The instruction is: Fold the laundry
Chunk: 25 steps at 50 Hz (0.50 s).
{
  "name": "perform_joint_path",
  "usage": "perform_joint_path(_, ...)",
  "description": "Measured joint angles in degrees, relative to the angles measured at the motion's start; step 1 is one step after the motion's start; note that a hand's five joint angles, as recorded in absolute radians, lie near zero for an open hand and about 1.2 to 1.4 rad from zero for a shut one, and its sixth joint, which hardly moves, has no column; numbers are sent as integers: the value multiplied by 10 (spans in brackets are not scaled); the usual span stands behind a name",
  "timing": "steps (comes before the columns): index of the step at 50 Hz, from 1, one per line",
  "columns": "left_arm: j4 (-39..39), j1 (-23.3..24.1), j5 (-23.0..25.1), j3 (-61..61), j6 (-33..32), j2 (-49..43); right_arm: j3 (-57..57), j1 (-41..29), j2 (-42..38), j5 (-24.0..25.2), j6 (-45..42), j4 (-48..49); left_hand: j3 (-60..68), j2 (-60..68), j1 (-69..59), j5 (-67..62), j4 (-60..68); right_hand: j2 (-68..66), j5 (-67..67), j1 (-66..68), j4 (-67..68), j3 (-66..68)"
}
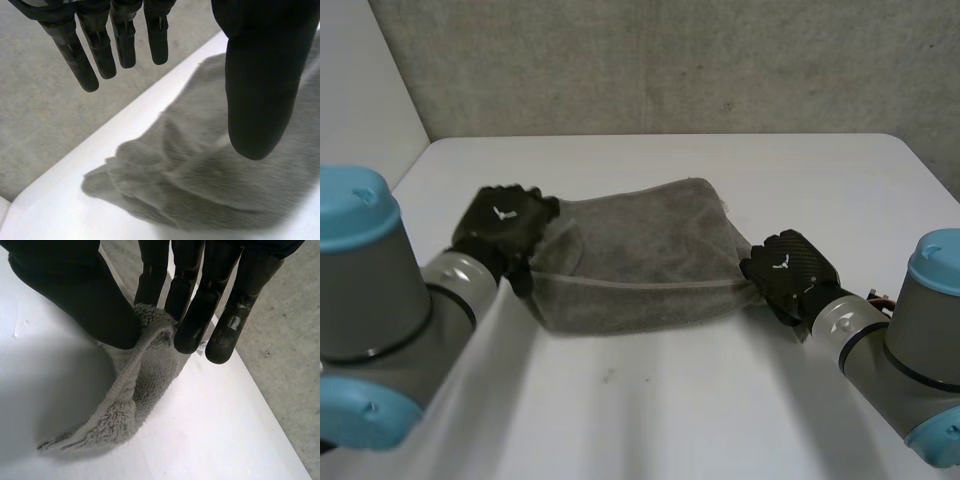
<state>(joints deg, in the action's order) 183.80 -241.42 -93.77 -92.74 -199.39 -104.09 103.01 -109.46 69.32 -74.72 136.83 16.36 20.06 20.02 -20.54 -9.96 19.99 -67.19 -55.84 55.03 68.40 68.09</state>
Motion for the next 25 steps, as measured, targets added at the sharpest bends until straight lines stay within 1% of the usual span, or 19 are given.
perform_joint_path(1,2,-18,15,10,3,-5,1,1,-1,0,0,0,0,0,0,0,0,0,0,0,0,0)
perform_joint_path(4,4,-43,47,25,14,-20,2,1,-3,0,0,0,0,1,0,0,1,0,0,0,0,0)
perform_joint_path(12,-8,-74,109,39,46,-59,6,-3,-11,1,1,4,16,16,-10,-17,16,0,0,0,0,0)
perform_joint_path(16,-13,-77,118,38,49,-65,6,-4,-14,0,1,7,17,17,-11,-18,18,0,0,0,0,0)
perform_joint_path(17,-15,-78,121,37,48,-70,7,-4,-17,0,1,9,50,49,-43,-49,48,0,0,0,0,0)
perform_joint_path(19,-16,-78,122,37,48,-73,7,-4,-19,0,0,9,54,56,-50,-55,55,0,0,0,0,0)
perform_joint_path(20,-15,-78,123,38,47,-78,7,-4,-21,0,0,10,84,84,-81,-85,85,0,0,0,0,0)
perform_joint_path(25,-13,-77,123,42,45,-89,7,-4,-24,0,0,11,96,96,-89,-95,96,0,-1,0,0,0)
